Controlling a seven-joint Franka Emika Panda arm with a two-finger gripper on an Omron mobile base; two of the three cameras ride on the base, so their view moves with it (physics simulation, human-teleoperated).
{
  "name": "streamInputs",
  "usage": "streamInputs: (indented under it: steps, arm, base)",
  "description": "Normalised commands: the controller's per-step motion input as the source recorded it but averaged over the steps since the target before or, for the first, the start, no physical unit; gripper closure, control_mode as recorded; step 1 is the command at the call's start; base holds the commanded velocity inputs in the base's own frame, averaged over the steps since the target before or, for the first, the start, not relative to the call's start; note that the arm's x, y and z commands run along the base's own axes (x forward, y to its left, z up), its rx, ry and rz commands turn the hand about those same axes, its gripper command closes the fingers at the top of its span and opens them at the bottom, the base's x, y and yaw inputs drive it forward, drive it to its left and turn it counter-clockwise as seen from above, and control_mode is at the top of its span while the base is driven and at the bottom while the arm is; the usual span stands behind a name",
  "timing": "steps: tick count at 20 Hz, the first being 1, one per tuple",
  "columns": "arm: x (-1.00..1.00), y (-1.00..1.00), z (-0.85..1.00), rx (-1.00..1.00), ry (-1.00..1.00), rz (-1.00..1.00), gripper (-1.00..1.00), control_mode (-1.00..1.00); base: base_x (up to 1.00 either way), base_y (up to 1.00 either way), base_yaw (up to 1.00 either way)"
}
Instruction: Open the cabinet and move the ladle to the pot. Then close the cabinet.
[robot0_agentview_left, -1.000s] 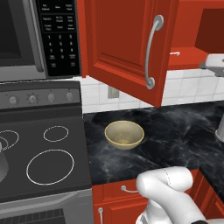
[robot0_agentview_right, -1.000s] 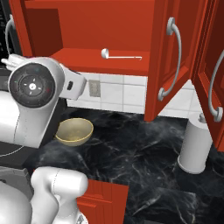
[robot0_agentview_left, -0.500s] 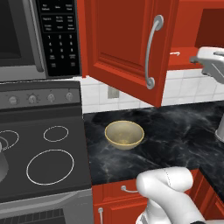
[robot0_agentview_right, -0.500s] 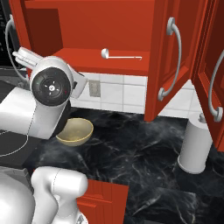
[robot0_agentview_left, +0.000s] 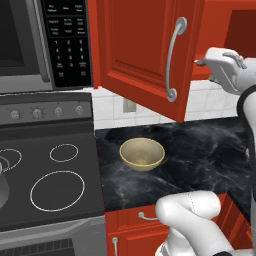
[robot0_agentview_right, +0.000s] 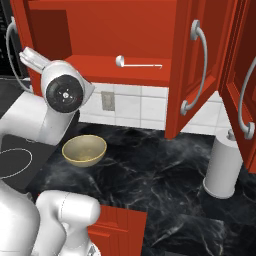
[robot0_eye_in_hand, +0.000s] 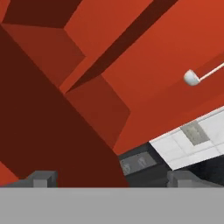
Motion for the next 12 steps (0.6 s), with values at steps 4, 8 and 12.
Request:
streamInputs:
  steps: [4, 8, 12]
  arm:
    - [0.13, 0.26, 0.00, 0.07, 0.00, 0.05, -1.00, -1.00]
    - [0.00, 0.32, 0.00, 0.05, 0.00, 0.06, -1.00, -1.00]
    - [0.00, 0.39, 0.00, 0.05, 0.00, 0.07, -1.00, -1.00]
  base:
    - [0.00, 0.00, 0.00]
    - [0.00, 0.00, 0.00]
    - [0.00, 0.00, 0.00]
